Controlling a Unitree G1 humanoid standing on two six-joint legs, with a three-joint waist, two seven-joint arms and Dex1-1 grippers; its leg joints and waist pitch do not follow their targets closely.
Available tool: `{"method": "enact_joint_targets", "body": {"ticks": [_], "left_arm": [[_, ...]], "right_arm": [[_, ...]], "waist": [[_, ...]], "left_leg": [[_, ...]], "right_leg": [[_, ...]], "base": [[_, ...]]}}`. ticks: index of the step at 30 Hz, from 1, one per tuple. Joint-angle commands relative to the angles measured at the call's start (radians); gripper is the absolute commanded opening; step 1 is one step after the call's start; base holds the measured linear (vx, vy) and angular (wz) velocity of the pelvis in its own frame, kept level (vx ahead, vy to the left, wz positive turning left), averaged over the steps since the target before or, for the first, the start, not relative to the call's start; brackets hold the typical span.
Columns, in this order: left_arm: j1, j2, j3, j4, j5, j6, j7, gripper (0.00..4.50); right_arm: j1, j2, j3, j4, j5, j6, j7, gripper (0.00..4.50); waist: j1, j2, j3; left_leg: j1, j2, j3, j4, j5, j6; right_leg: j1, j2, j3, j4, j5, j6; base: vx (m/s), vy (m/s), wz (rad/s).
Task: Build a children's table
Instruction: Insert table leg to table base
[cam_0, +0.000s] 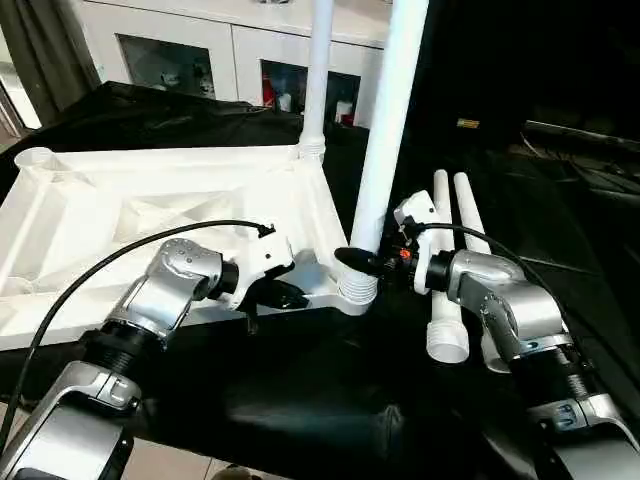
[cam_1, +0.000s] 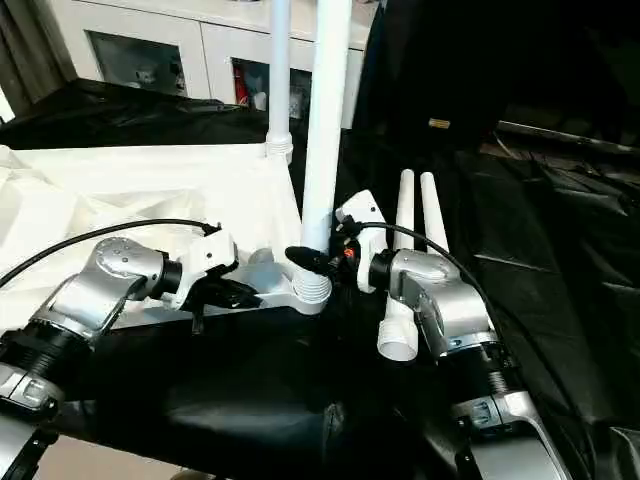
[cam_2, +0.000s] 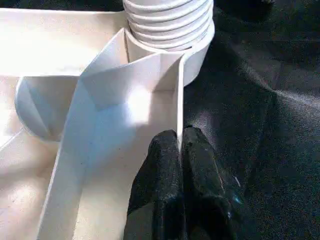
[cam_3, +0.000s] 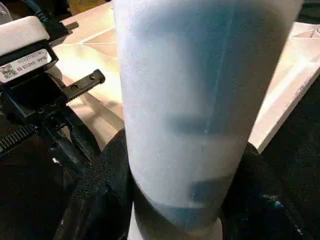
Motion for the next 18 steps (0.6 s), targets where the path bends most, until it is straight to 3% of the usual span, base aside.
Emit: {"method": "enact_joint_targets", "body": {"ticks": [1,4,5,7,8,14,16,18], "left_arm": [[-0.019,0.004,0.017,0.005,-0.012,-0.004,0.001,0.0],[-0.019,0.004,0.02,0.011,-0.013,-0.006,0.006,0.0],[-0.019,0.005,0.02,0.012,-0.012,-0.006,0.006,0.0],[-0.021,0.005,0.021,0.014,-0.012,-0.005,0.005,0.0],[-0.023,0.005,0.021,0.016,-0.013,-0.006,0.004,0.0],[-0.038,-0.001,0.023,0.041,-0.012,-0.012,0.011,0.0],[-0.041,-0.001,0.024,0.048,-0.01,-0.015,0.013,0.0],[-0.044,-0.001,0.024,0.053,-0.009,-0.018,0.016,0.0]], "right_arm": [[0.024,-0.005,-0.009,0.023,-0.009,-0.001,0.004,1.86],[0.063,0.003,-0.034,0.042,0.004,-0.027,-0.012,1.86],[0.071,0.008,-0.041,0.048,0.007,-0.035,-0.02,1.86],[0.093,0.022,-0.062,0.058,0.016,-0.052,-0.043,1.86],[0.108,0.035,-0.078,0.069,0.022,-0.065,-0.061,1.86],[0.169,0.084,-0.113,0.094,0.029,-0.135,-0.118,1.86],[0.19,0.097,-0.111,0.093,0.021,-0.167,-0.126,1.86],[0.206,0.105,-0.106,0.092,0.012,-0.193,-0.131,1.86]], "waist": [[0.006,0.015,-0.072],[0.008,0.016,-0.073],[0.009,0.02,-0.074],[0.008,0.017,-0.074],[0.008,0.023,-0.072],[0.005,0.025,-0.069],[0.007,0.034,-0.068],[0.005,0.029,-0.068]], "left_leg": [[0.014,0.076,-0.026,-0.069,-0.059,0.031],[0.013,0.076,-0.025,-0.068,-0.052,0.035],[0.013,0.076,-0.026,-0.068,-0.052,0.035],[0.014,0.076,-0.026,-0.068,-0.058,0.035],[0.014,0.077,-0.027,-0.07,-0.075,0.029],[0.016,0.077,-0.029,-0.077,-0.125,0.002],[0.017,0.077,-0.03,-0.078,-0.141,-0.005],[0.016,0.077,-0.031,-0.08,-0.156,-0.01]], "right_leg": [[0.055,-0.105,0.054,-0.062,0.111,-0.3],[0.055,-0.105,0.054,-0.061,0.128,-0.299],[0.055,-0.106,0.054,-0.06,0.132,-0.3],[0.055,-0.105,0.053,-0.062,0.13,-0.302],[0.053,-0.106,0.054,-0.065,0.11,-0.3],[0.053,-0.106,0.055,-0.072,0.028,-0.288],[0.051,-0.107,0.055,-0.076,0.008,-0.283],[0.053,-0.107,0.055,-0.078,-0.01,-0.278]], "base": [[0.0,0.0,0.0],[0.0,0.0,0.0],[0.0,0.0,0.0],[0.0,0.0,0.0],[0.0,0.0,0.0],[0.0,0.0,0.0],[0.0,0.0,0.0],[0.0,0.0,0.0]]}}
